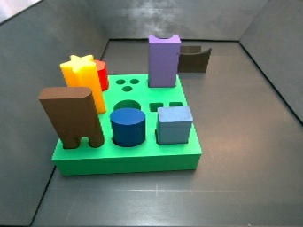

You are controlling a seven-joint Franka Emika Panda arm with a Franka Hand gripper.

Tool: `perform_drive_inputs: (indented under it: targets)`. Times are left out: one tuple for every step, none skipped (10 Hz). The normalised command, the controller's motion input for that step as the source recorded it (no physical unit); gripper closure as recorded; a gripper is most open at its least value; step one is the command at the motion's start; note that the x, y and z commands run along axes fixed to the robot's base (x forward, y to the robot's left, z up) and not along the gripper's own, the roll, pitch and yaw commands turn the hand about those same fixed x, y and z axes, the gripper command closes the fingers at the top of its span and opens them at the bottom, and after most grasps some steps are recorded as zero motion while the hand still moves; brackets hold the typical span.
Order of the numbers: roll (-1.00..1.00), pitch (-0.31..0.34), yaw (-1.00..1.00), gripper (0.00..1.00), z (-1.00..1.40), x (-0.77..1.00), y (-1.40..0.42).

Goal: Pick up the 3 prong object. Move up. Place the 3 prong object on the fixture. Regrasp the 3 prong object. Move to above the board. Insert the 3 prong object.
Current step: Place the 3 prong object on the fixture.

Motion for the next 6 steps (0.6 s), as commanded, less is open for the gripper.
perform_drive_inputs:
  targets:
    - [0.16, 0.204, -1.0, 1.0, 0.23, 1.0, -0.29]
    - [0.17, 0.276, -0.95, 1.0, 0.21, 1.0, -0.26]
    - [0.14, 0.274, -0.71, 1.0, 0.19, 1.0, -0.24]
    - [0.11, 0.255, -0.39, 1.0, 0.16, 1.0, -0.2]
    - [0.09, 0.242, -0.28, 1.0, 0.15, 1.0, -0.19]
    - [0.07, 0.213, -0.14, 1.0, 0.13, 1.0, -0.16]
